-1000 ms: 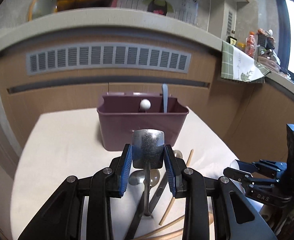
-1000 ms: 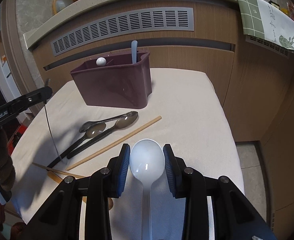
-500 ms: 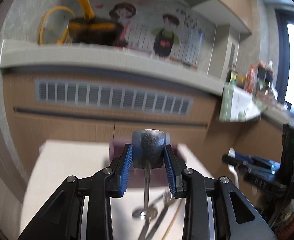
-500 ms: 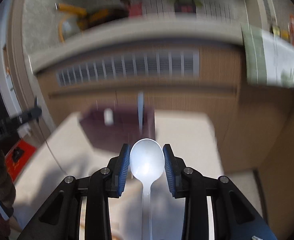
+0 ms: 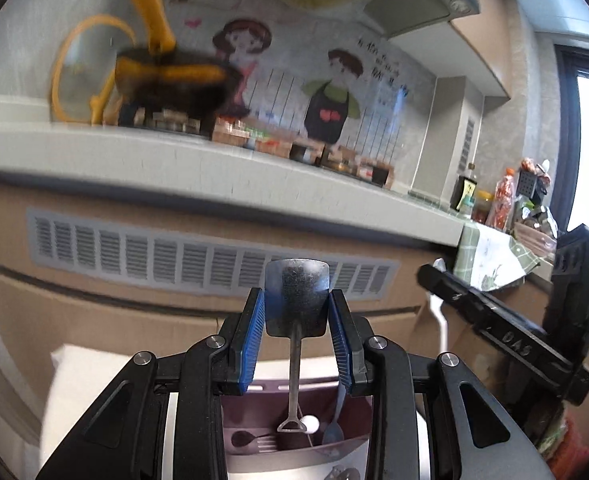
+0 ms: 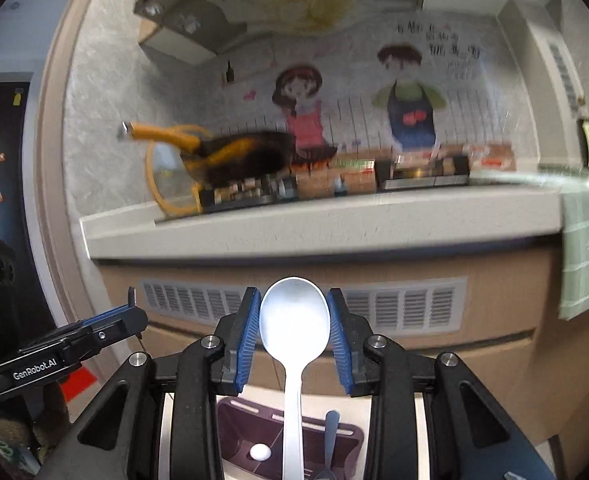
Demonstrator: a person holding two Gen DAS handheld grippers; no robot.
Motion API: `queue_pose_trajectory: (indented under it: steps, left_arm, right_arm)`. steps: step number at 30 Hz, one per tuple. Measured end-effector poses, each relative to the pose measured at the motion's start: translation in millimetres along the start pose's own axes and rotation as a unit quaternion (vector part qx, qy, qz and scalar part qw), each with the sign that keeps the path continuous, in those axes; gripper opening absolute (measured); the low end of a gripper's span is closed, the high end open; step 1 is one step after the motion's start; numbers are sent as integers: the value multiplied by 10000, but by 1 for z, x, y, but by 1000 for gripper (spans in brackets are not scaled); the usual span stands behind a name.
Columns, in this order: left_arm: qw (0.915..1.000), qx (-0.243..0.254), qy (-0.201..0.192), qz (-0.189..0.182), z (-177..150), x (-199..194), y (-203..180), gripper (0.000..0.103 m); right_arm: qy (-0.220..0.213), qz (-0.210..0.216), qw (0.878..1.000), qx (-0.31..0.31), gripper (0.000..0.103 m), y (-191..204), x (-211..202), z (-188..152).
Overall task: Organize utensils
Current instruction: 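Lift both spoons over the maroon holder and drop them in, then grasp the wooden spoon with the right tool while the left approaches the chopsticks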
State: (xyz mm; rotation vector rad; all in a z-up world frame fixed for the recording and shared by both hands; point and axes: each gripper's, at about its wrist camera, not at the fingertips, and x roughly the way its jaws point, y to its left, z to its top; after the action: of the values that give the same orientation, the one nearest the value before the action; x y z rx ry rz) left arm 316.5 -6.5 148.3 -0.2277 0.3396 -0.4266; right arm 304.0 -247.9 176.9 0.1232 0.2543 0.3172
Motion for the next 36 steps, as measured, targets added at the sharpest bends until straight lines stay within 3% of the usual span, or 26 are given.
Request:
queue_pose_trajectory:
  steps: [8,12,14,16,19,29,32,36]
  left_arm:
    - [9987,-195,463,-23,-28,49,26,33]
    - [9977,-280,612,-68,-42,61,29,33]
    - [9968,-315,719,-136,-47,64,30,36]
    - [9956,-328,858,-168,-51,66,29,46]
    - [9948,-350,930,-203,-55,61,26,50]
    - [9957,-294,859,169,-62,-1,16,56]
    - [9938,-211,1046,301,-78,-19,14,56]
    - [9877,-188,1471,488,-116,-44,16,56]
  right_arm:
    - [488,-48,9984,293,31,-25,62,-42]
    - [515,-168,9980,324,31,-31,77,-60]
    - [571,-197,9975,363,32,-33,79,-65]
    - [748,-143,9961,441,33,-36,81,-70]
    - [996,-12,9937,506,33,-39,73,-76]
    - [1067,-98,9942,35,35,-13,7,-73]
    - [1392,100,9900,-187,35,3,-8,-82]
    - [2231,502,9712,-668,35,36,-28,-123]
